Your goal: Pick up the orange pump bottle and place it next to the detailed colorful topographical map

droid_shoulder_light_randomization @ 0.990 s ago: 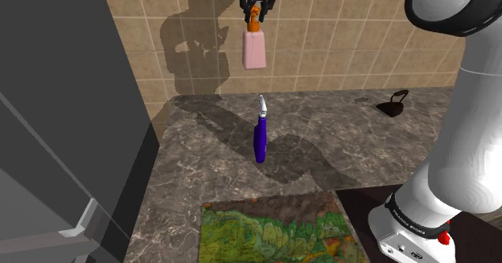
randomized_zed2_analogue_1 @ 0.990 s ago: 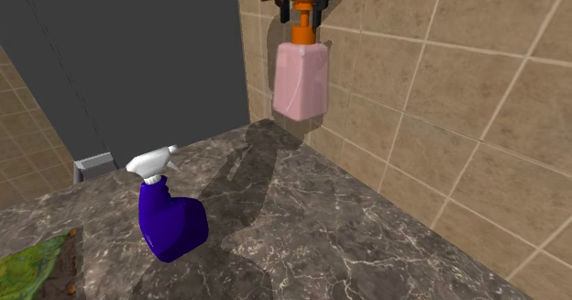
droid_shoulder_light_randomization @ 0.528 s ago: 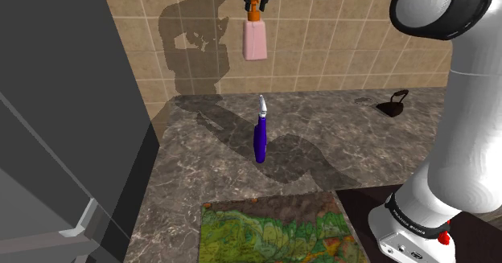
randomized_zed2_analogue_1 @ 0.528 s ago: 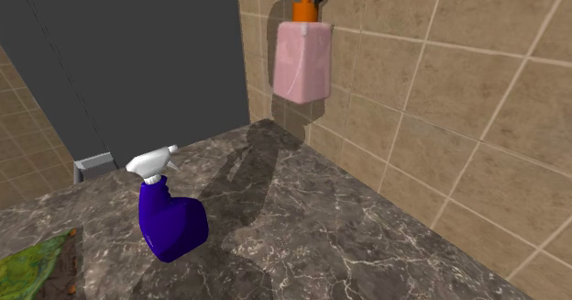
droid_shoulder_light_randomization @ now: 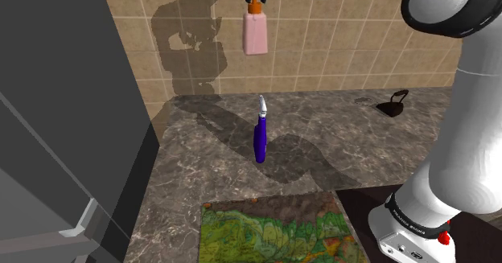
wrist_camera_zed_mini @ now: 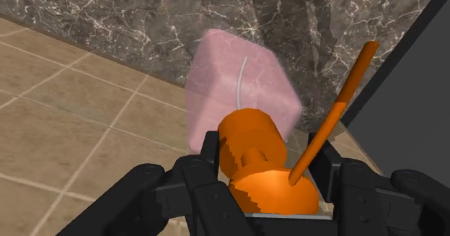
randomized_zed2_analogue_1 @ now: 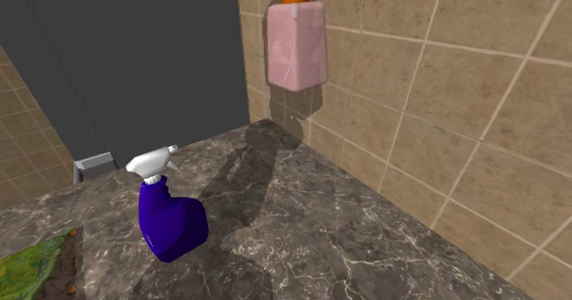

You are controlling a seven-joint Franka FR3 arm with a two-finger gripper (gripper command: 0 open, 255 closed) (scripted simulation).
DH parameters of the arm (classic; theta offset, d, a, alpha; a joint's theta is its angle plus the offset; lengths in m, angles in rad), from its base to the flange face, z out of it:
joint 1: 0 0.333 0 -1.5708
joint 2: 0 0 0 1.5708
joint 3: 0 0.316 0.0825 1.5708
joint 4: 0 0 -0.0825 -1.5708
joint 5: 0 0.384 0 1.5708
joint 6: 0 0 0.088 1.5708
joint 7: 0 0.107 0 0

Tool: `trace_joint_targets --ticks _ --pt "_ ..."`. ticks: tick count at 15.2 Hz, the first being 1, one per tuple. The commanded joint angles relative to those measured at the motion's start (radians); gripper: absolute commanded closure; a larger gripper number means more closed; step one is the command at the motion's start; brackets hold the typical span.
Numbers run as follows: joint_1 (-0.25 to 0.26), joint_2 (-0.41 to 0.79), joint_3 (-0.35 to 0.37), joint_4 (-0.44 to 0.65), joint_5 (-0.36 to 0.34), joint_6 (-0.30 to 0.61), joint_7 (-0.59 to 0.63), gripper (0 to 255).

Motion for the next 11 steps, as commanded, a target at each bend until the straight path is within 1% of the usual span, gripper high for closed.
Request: trace_joint_targets --ticks 1,5,11 --pt "0.024 -0.095 0.007 -0.143 -0.010 0.049 0.026 255" --pt "0.066 -0.255 0.032 -0.359 -0.029 0.107 0.089 255" --pt "0.117 -0.442 0.084 -0.584 -0.044 0.145 0.192 255"
